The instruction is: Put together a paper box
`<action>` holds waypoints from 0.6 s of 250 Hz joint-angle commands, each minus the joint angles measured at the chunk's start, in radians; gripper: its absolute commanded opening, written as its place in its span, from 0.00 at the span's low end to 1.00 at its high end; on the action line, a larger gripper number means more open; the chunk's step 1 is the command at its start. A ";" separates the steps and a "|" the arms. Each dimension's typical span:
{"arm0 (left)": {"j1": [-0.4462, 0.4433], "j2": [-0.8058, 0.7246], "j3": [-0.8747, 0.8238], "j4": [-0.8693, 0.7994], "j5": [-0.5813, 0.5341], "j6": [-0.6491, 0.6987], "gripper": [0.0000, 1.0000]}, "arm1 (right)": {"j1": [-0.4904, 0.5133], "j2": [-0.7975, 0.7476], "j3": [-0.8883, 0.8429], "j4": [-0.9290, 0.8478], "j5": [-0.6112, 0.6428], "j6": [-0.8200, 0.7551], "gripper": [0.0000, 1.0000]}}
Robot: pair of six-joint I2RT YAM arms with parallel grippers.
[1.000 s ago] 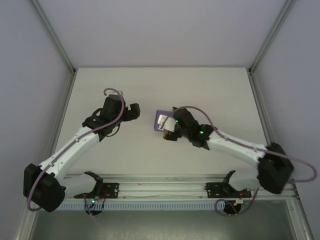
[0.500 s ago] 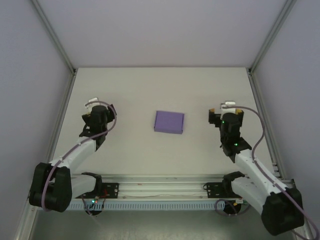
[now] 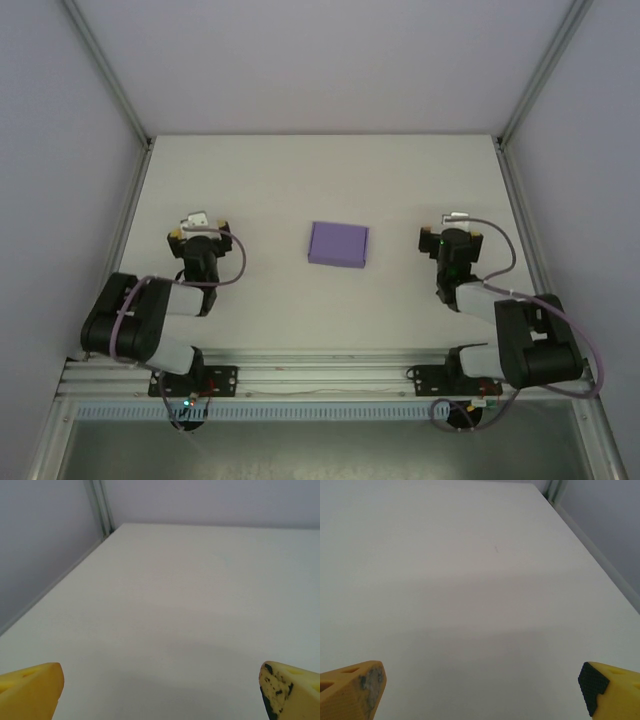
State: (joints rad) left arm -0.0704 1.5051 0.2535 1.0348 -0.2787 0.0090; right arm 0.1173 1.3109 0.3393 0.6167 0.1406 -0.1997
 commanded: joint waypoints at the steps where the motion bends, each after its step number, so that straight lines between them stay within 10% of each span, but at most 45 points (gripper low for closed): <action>1: 0.027 0.008 -0.025 0.155 0.065 -0.007 1.00 | -0.006 -0.049 -0.022 0.054 -0.140 -0.043 1.00; 91: 0.064 0.009 0.064 -0.022 0.086 -0.047 1.00 | -0.077 0.128 -0.059 0.373 -0.152 0.150 1.00; 150: 0.064 0.010 0.063 -0.021 0.085 -0.047 1.00 | -0.152 0.186 0.051 0.218 -0.169 0.238 1.00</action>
State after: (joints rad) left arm -0.0120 1.5162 0.3069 1.0351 -0.2085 -0.0257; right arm -0.0105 1.5200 0.3611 0.8280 -0.0109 -0.0223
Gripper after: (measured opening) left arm 0.994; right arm 0.999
